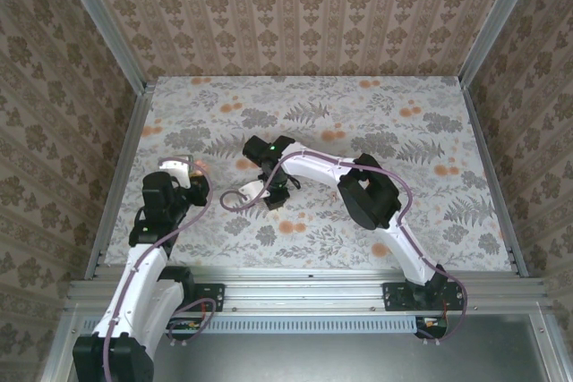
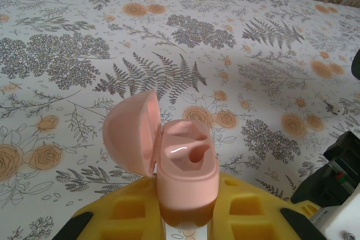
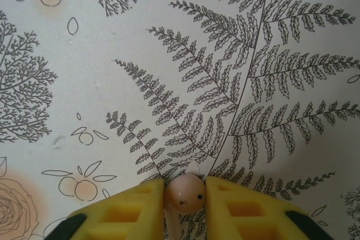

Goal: Insert wireless bluetooth earbuds into charging case

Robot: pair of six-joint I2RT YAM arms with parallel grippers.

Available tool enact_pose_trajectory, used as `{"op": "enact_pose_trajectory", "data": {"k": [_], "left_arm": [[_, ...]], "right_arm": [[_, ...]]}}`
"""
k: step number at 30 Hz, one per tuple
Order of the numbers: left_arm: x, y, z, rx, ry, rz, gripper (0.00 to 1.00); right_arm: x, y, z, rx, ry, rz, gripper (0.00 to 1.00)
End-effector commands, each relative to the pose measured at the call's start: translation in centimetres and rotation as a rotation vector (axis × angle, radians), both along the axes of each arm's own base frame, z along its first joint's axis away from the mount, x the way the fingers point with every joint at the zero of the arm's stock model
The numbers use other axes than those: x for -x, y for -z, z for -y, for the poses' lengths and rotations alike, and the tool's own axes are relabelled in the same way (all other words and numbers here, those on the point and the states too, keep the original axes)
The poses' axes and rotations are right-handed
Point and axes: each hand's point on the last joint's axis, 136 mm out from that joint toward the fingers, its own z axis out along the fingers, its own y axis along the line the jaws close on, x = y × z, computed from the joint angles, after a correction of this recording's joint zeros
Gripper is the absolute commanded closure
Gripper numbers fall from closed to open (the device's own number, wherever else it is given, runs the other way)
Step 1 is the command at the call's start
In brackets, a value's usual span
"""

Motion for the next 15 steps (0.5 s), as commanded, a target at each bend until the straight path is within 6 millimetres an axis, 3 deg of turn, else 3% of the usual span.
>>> {"op": "enact_pose_trajectory", "data": {"k": [1, 9, 15], "left_arm": [[0.0, -0.8, 0.0, 0.014, 0.003, 0.014, 0.91], [-0.1, -0.9, 0.3, 0.018, 0.019, 0.019, 0.91], [-0.2, -0.7, 1.0, 0.037, 0.056, 0.029, 0.92]], "right_arm": [[0.9, 0.9, 0.4, 0.040, -0.022, -0.047, 0.80], [0.5, 0.3, 0.5, 0.040, -0.009, -0.027, 0.86], [0.5, -2.4, -0.1, -0.084, 0.053, -0.039, 0.86]]}}
